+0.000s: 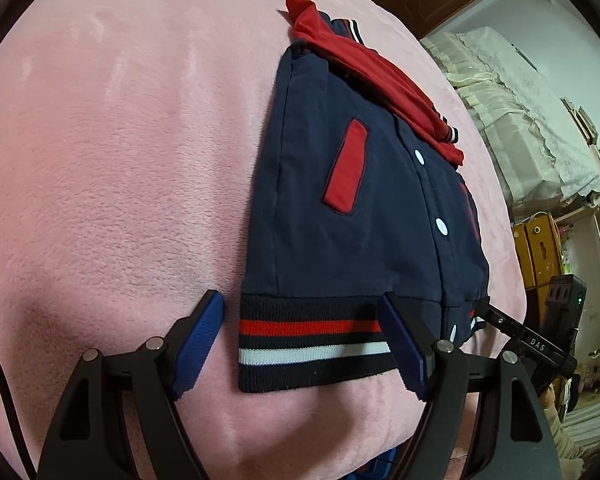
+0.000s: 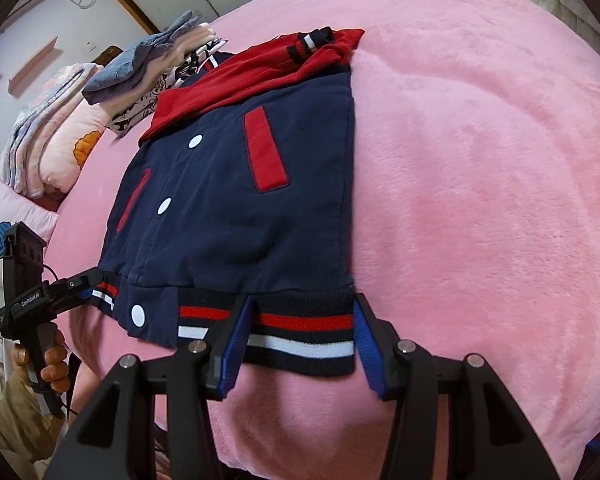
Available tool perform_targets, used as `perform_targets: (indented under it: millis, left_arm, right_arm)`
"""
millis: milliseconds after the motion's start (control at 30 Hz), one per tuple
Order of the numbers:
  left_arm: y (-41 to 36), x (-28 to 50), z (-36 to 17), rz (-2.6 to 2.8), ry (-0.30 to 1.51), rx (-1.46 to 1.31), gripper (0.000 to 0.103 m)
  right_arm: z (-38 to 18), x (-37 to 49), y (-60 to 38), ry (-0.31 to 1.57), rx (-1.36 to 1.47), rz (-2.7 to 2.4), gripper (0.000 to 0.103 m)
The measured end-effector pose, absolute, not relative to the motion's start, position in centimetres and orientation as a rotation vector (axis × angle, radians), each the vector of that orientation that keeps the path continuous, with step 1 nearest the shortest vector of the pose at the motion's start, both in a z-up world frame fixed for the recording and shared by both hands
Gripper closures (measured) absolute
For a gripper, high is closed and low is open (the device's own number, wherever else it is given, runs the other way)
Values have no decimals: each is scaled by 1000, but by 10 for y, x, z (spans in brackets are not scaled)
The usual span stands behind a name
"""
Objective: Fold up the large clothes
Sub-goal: 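Grasp the striped hem with both grippers, then lift the hem with both grippers and fold it toward the collar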
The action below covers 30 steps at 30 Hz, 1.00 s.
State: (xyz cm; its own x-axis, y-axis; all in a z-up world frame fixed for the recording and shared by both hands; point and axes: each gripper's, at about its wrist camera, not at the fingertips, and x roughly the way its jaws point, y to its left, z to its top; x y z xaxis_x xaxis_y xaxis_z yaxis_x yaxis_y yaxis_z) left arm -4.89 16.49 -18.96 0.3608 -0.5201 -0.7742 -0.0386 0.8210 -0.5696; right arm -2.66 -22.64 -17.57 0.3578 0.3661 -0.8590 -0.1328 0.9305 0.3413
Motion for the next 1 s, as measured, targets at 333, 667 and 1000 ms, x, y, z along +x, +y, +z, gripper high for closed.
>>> perform_targets:
  millis: [333,667,1000]
  left_arm:
    - [151,-46,-186,-347,1201,-521,44]
    - [139,-45,-187,-388,1212,-508,44]
    - [127,-45,-186,-446,1233,-533,91]
  right_arm:
    - [-176,-28,-232,1176,243,379,78]
    - [-184,-20,-227,1220,224,393,71]
    - [-179,-21,-220,1220,145,393,82]
